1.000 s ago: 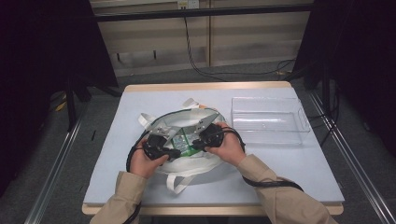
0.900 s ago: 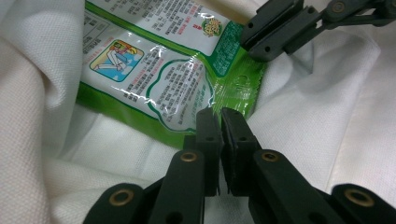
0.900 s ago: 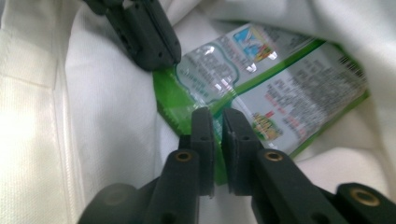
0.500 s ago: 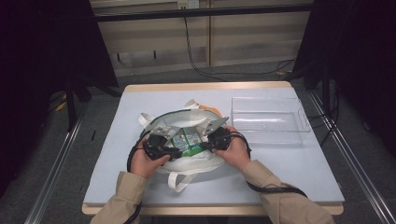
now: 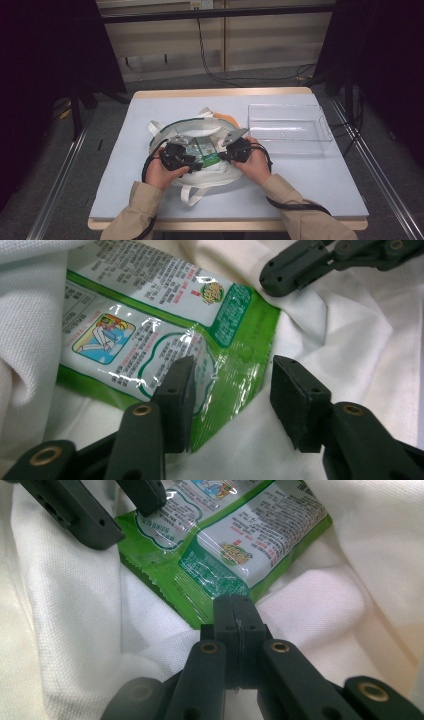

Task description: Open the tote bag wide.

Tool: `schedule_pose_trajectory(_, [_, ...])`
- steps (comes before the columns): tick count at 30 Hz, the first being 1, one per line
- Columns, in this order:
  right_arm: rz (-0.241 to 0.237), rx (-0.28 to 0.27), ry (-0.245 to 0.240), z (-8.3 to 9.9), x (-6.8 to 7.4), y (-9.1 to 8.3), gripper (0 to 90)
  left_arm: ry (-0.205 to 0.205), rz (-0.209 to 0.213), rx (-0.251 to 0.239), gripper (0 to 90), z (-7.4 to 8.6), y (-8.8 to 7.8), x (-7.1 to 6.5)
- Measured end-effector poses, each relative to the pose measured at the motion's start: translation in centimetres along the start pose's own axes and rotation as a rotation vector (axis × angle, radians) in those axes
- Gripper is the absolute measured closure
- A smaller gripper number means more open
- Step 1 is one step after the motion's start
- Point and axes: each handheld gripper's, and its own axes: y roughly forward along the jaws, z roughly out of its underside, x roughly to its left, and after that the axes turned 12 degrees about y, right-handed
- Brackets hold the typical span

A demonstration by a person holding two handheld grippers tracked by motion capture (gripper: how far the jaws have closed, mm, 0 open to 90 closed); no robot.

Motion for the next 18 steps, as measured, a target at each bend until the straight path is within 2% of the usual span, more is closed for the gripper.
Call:
schedule_pose_trajectory(1, [-0.001, -0.005, 0.005, 0.0, 0.0, 0.0, 90.0, -0.008, -0.009, -0.005, 49.4, -0.2, 0.0, 0.0])
schedule_pose_trajectory(2, [-0.002, -0.009, 0.028, 0.1, 0.0, -0.2, 90.0, 0.001, -0.021, -0.007, 46.8, -0.3, 0.1, 0.0])
schedule_pose_trajectory(3, [-0.016, -0.017, 0.028, 0.1, -0.1, -0.2, 90.0, 0.006, -0.023, -0.008, 45.8, -0.5, 0.3, -0.1])
schedule_pose_trajectory(5, [-0.018, -0.027, 0.038, 0.2, 0.0, -0.3, 90.0, 0.013, -0.008, 0.002, 45.5, -0.7, 0.7, -0.2])
schedule_pose_trajectory(7, [-0.02, -0.032, 0.036, 0.3, 0.1, -0.4, 90.0, 0.017, -0.01, 0.01, 45.2, -0.8, 0.9, -0.2])
schedule_pose_trajectory(8, [-0.024, -0.033, 0.041, 0.3, 0.2, -0.5, 90.0, 0.022, -0.029, 0.012, 44.6, -0.8, 1.0, -0.3])
schedule_pose_trajectory(9, [-0.027, -0.035, 0.028, 0.3, 0.1, -0.6, 90.0, 0.031, -0.029, 0.018, 43.6, -0.9, 1.1, -0.3])
schedule_pose_trajectory(10, [-0.029, -0.043, 0.028, 0.3, 0.2, -0.6, 90.0, 0.02, -0.03, 0.003, 43.5, -1.0, 1.2, -0.3])
schedule_pose_trajectory(11, [-0.026, -0.047, 0.028, 0.3, 0.2, -0.7, 90.0, 0.029, -0.033, 0.0, 43.3, -1.0, 1.4, -0.3])
schedule_pose_trajectory(13, [-0.03, -0.047, 0.026, 0.3, 0.2, -0.9, 89.3, 0.045, -0.045, 0.009, 44.6, -1.2, 1.7, -0.5])
schedule_pose_trajectory(16, [-0.032, -0.061, 0.015, 0.5, 0.2, -1.1, 89.1, 0.037, -0.054, 0.009, 46.1, -1.4, 1.9, -0.5])
schedule_pose_trajectory(18, [-0.038, -0.077, 0.022, 0.7, 0.2, -1.2, 88.9, 0.046, -0.059, 0.014, 47.9, -1.4, 2.0, -0.4])
